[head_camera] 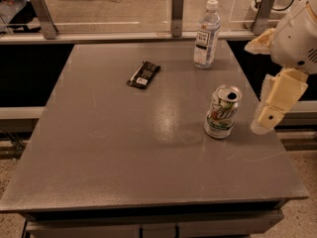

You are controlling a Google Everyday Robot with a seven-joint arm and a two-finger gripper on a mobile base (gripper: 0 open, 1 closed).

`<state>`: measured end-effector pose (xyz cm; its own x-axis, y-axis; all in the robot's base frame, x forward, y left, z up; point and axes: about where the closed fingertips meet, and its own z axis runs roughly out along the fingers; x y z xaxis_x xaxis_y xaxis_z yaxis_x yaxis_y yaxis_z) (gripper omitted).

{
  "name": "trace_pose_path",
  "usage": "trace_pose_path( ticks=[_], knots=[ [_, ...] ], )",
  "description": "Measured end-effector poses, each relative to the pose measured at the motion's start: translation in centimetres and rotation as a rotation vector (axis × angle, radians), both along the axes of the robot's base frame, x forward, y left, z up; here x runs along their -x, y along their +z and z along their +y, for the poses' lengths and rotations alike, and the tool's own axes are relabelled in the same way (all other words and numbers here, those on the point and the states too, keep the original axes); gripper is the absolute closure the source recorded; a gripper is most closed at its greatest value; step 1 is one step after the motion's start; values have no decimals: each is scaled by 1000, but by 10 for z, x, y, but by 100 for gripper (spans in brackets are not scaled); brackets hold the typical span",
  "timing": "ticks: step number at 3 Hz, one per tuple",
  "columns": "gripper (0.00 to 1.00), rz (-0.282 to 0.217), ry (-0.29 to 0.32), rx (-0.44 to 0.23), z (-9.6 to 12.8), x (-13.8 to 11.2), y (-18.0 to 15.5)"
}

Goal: Pick 7up can

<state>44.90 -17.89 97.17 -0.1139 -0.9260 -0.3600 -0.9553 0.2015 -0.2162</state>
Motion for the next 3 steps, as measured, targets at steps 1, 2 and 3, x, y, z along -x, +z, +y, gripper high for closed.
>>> trace_pose_path(
  ticks=[1, 2, 3],
  knots=[
    [0, 17, 19, 0, 20, -10, -19],
    [0, 44, -38, 55, 17, -25, -43],
    [0, 64, -89, 92, 8, -33, -58]
  ],
)
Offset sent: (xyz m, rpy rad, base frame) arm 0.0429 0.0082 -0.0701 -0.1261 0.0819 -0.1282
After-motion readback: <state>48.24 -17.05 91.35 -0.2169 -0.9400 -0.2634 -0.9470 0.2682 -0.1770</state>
